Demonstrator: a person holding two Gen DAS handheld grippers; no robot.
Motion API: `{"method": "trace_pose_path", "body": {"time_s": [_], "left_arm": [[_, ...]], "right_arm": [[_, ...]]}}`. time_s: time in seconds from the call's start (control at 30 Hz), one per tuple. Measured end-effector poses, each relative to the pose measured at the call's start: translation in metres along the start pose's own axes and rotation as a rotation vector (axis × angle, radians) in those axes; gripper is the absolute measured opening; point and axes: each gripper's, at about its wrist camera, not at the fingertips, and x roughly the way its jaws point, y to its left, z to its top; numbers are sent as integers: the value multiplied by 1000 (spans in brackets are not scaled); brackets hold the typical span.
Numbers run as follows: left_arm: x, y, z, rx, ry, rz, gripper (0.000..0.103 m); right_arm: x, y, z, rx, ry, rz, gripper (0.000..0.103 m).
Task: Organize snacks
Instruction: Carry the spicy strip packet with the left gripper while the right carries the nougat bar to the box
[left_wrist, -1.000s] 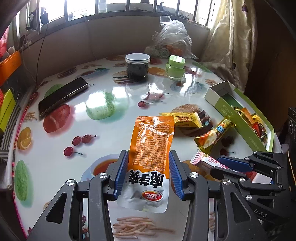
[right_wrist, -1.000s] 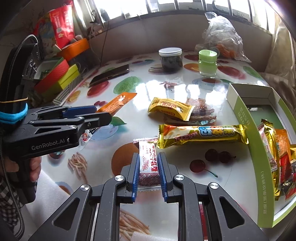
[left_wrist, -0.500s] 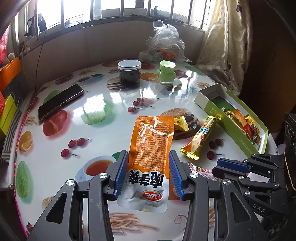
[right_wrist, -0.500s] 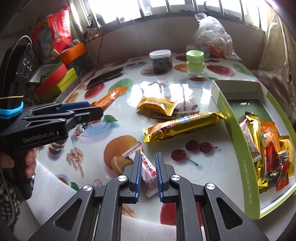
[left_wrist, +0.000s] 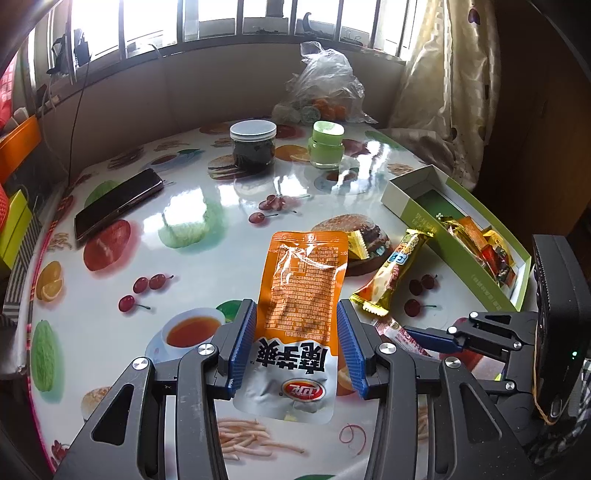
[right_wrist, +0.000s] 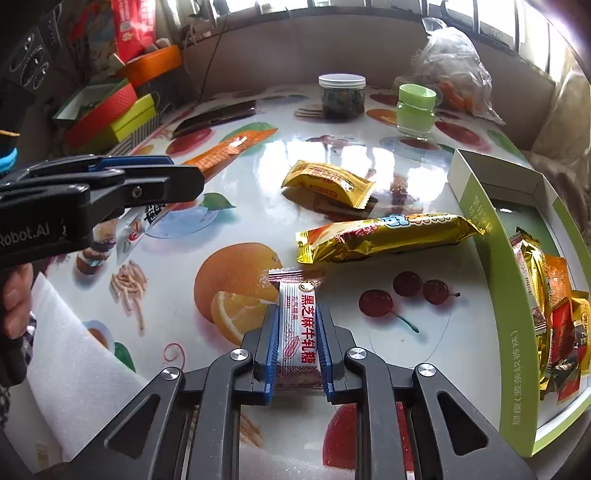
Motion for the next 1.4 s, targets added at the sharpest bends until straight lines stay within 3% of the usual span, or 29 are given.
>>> {"method": "trace_pose_path", "body": {"time_s": [0.27, 0.47, 0.8, 1.4], "left_arm": [[-7, -11, 7, 15, -22, -9, 46], [-8, -24, 15, 32, -34, -20, 46], [-3, -54, 28, 64, -41, -53, 46], [20, -109, 55, 129, -34, -136, 46]], "right_arm": [[-19, -4, -5, 23, -21, 96, 17], [-44, -16, -8, 52, -68, 92, 17], [-83, -63, -8, 155, -162, -8, 17], [-109, -125, -16, 263, -198, -124, 17]]}}
